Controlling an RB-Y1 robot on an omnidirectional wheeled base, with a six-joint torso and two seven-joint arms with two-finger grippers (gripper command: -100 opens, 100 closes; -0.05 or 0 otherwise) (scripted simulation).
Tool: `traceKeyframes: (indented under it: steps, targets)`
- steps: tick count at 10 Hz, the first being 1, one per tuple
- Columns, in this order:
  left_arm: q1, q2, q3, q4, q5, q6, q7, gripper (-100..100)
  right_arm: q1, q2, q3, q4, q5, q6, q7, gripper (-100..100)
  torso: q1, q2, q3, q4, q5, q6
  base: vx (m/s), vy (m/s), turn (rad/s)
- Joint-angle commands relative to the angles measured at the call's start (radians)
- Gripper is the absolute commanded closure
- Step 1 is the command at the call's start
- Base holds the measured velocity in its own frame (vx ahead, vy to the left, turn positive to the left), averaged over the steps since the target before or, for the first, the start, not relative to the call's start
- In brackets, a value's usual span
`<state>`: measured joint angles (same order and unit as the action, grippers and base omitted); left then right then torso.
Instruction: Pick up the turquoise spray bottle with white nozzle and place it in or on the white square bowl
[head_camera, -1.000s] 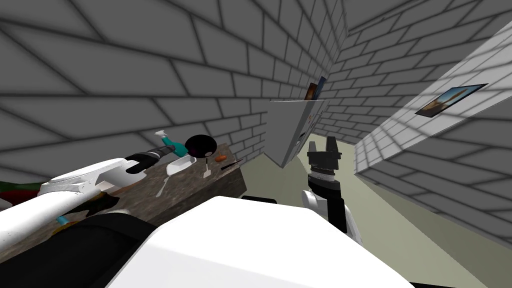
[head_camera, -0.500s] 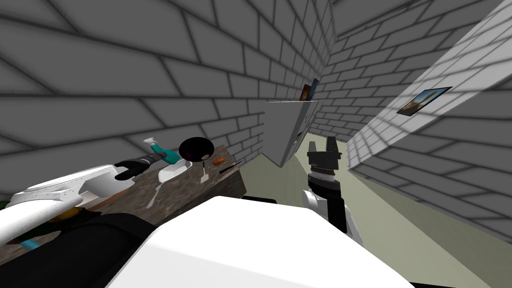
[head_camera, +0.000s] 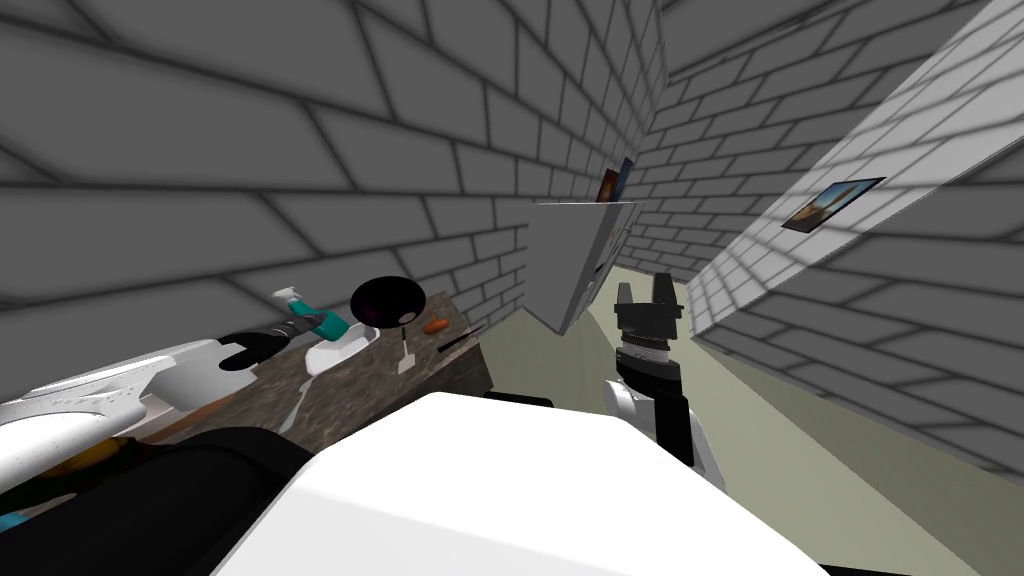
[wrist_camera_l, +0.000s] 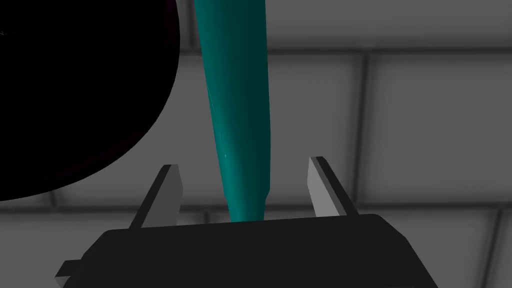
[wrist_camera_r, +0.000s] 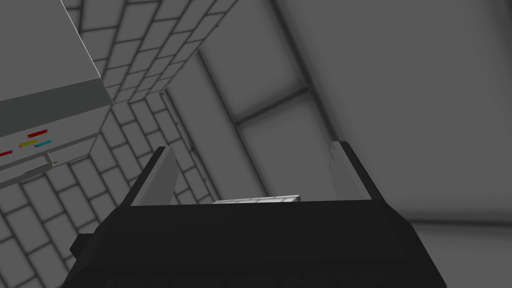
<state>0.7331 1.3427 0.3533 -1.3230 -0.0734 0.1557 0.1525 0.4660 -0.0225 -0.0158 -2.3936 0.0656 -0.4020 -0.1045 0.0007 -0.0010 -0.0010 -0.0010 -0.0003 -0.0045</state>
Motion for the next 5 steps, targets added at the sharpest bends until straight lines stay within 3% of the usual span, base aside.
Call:
traceKeyframes:
  steps: [1, 4, 5]
  targets:
    - [0.000, 0.000, 0.000, 0.000, 0.000, 0.000, 0.000, -100, 0.000, 0.000, 0.000, 0.000, 0.000, 0.000, 0.000, 0, 0.000, 0.000, 0.000, 0.000, 0.000, 0.000, 0.000, 0.000, 0.000]
    - [0.000, 0.000, 0.000, 0.000, 0.000, 0.000, 0.000, -100, 0.000, 0.000, 0.000, 0.000, 0.000, 0.000, 0.000, 0, -0.001, 0.001, 0.000, 0.000, 0.000, 0.000, 0.000, 0.000, 0.000]
    - [0.000, 0.000, 0.000, 0.000, 0.000, 0.000, 0.000, 0, 0.000, 0.000, 0.000, 0.000, 0.000, 0.000, 0.000, 0, -0.001, 0.001, 0.000, 0.000, 0.000, 0.000, 0.000, 0.000, 0.000]
